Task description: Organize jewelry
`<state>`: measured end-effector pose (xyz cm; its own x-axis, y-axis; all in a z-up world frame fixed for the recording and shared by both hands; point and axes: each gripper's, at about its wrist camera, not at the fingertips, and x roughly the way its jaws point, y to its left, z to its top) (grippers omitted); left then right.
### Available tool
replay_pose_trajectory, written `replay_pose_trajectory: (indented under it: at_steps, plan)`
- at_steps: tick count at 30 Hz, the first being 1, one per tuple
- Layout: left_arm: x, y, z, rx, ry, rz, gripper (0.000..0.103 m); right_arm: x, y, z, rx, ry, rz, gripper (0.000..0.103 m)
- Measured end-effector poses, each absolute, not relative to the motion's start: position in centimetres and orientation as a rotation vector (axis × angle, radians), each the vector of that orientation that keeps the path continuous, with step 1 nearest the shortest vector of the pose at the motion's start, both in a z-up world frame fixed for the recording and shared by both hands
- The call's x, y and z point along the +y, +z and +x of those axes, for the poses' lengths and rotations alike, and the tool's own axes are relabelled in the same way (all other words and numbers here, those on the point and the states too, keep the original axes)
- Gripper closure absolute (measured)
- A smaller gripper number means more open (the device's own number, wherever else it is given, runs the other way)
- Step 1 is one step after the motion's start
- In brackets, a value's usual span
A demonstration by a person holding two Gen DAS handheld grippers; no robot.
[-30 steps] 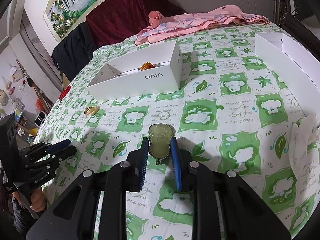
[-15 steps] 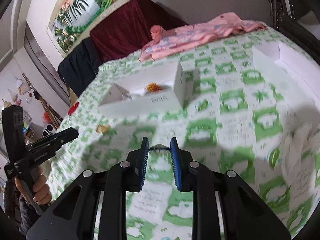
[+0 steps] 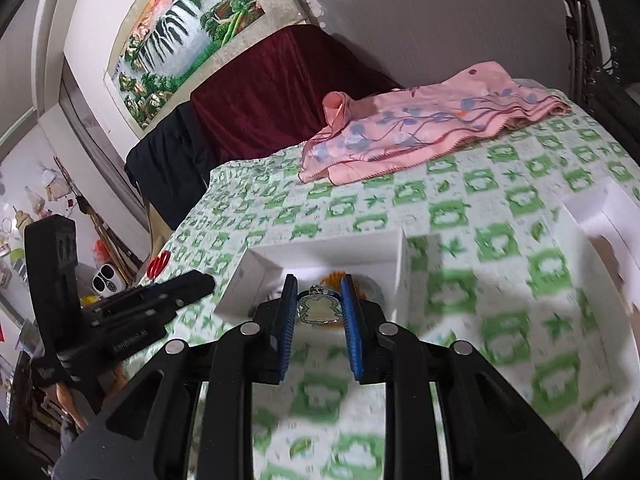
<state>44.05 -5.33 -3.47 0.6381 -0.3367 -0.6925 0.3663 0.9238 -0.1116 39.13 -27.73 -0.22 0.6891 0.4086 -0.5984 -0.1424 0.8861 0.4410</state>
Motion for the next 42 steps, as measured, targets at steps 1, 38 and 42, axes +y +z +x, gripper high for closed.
replay_pose_trajectory:
  at_steps: [1, 38, 42]
  plan:
    - [-5.5, -3.7, 44.5, 0.786, -0.402, 0.041, 0.077, -27.5, -0.4, 40.0, 0.759, 0.318, 0.374, 0.082]
    - [-0.2, -7.5, 45.1, 0.828, -0.291, -0.041, 0.033, -26.7, -3.1, 38.7, 0.752, 0.341, 0.374, 0.069]
    - [0.8, -8.2, 44.3, 0.854, -0.281, -0.051, 0.028, -26.4, -3.3, 37.2, 0.751, 0.338, 0.371, 0.060]
